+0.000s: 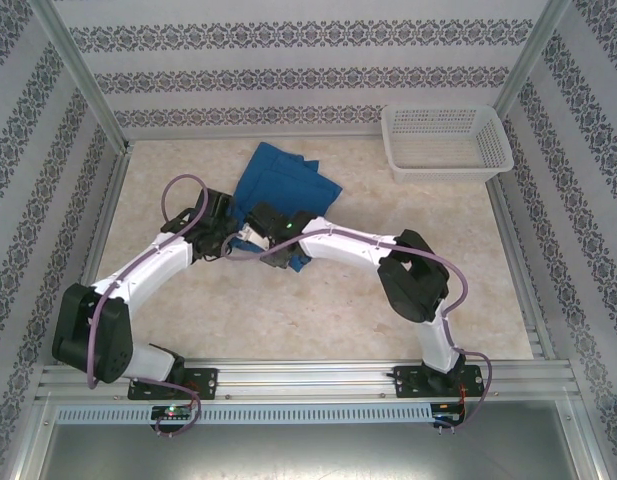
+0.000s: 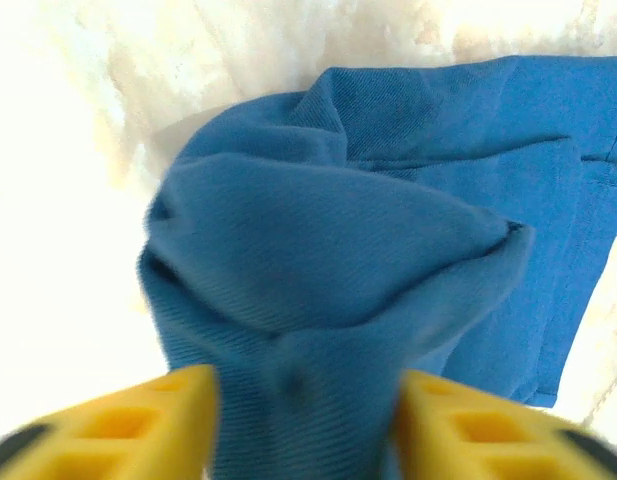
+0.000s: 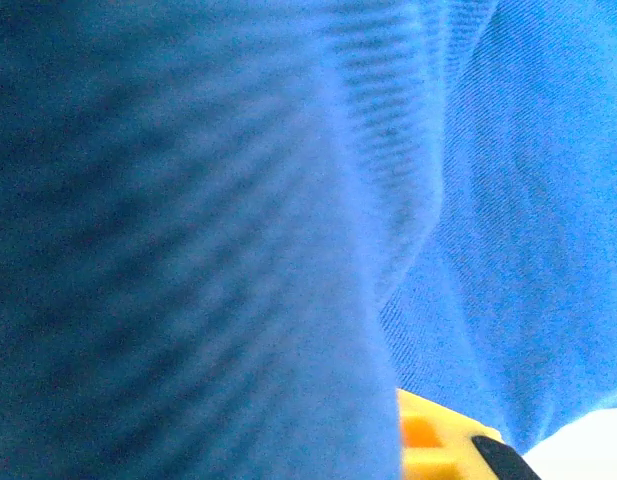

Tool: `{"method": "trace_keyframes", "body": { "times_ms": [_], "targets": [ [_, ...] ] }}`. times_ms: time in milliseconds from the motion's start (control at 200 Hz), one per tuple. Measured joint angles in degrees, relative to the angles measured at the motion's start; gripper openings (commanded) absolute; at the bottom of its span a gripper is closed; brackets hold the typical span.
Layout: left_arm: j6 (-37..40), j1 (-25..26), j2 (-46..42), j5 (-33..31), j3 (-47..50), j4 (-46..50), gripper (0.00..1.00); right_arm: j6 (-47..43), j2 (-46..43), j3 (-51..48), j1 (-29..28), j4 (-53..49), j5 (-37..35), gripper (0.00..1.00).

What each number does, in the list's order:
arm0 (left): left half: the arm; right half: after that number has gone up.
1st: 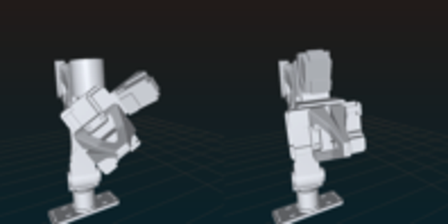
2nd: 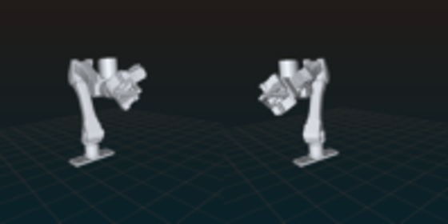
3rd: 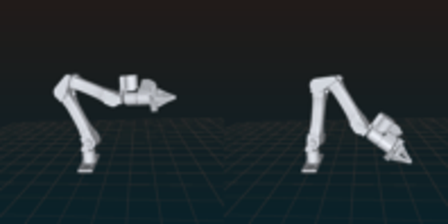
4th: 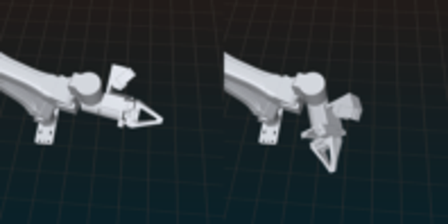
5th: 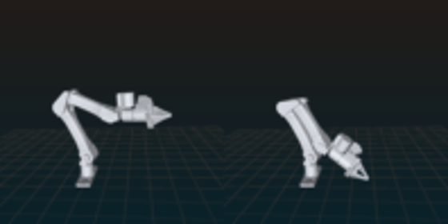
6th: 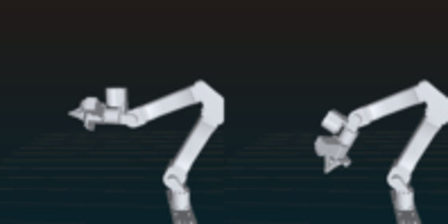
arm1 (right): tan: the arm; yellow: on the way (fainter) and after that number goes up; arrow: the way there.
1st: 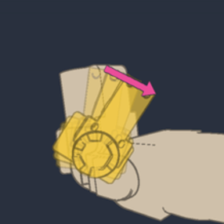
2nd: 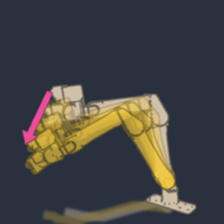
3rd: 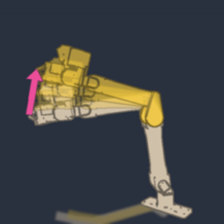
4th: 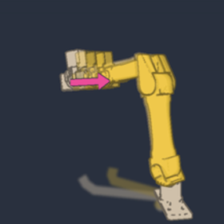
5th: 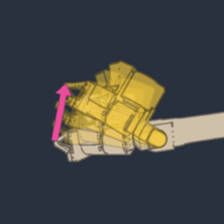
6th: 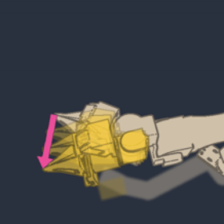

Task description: Roll up the long pants

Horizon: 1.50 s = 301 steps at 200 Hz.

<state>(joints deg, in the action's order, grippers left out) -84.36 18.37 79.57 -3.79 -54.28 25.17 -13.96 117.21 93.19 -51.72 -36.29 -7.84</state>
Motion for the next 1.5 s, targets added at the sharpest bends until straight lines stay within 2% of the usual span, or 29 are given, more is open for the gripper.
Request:
{"method": "trace_keyframes", "body": {
  "times_ms": [260,525,724,934,984,1024,1049,1079,1109,1254,1274,1329,1369,1419,1504],
  "targets": [
    [0.15,0.0,-4.11,-0.07,0.02,1.62,1.0,5.09,0.63,4.33,7.13,-6.08,19.61,0.0],
    [-0.09,0.0,-3.48,0.22,2.38,0.24,1.0,8.76,6.86,10.91,10.38,-12.83,38.42,0.0],
    [-0.09,0.44,-0.52,0.48,2.36,-1.64,1.0,9.33,9.22,12.66,11.15,-16.15,45.33,0.0],
    [-0.17,1.18,4.2,1.01,2.34,-4.85,1.0,9.29,11.02,13.18,11.3,-18.58,48.06,0.0],
    [-0.39,1.42,5.7,1.25,2.34,-5.66,0.88,9.27,11.76,13.31,11.39,-18.93,48.41,0.0],
    [-1.03,1.64,6.82,1.42,2.34,-6.43,0.7,9.25,12.28,13.31,11.47,-19.21,48.63,0.0],
    [-1.01,1.81,7.43,1.53,2.32,-6.95,0.49,9.2,12.55,13.31,11.5,-19.37,48.72,0.0],
    [-1.22,1.97,8.2,1.7,2.29,-7.69,0.18,9.16,12.79,13.31,11.5,-19.47,48.83,0.0],
    [-1.31,2.08,8.87,1.92,2.29,-8.15,0.0,9.16,12.98,13.31,11.5,-19.5,48.89,0.0],
    [-1.07,2.6,12.46,3.13,1.05,-8.5,0.0,9.18,13.55,13.29,11.5,-19.23,48.89,0.0],
    [-1.14,2.62,12.96,3.17,0.61,-8.52,0.0,9.18,13.57,13.27,11.52,-19.17,48.78,0.08],
    [-0.94,2.64,14.12,3.52,-0.33,-8.72,0.0,9.49,13.55,13.18,11.67,-19.04,47.69,0.43],
    [-0.87,2.64,14.82,3.72,-0.92,-9.11,0.0,9.44,13.35,12.85,11.76,-18.91,46.4,0.58],
    [-0.85,2.64,15.74,3.87,-1.7,-9.62,0.0,9.53,12.5,11.39,11.69,-18.53,43.8,0.68],
    [-0.79,2.64,16.98,4.33,-2.75,-10.32,0.0,9.7,9.01,7.43,10.73,-17.11,36.41,0.7]
  ]
}}
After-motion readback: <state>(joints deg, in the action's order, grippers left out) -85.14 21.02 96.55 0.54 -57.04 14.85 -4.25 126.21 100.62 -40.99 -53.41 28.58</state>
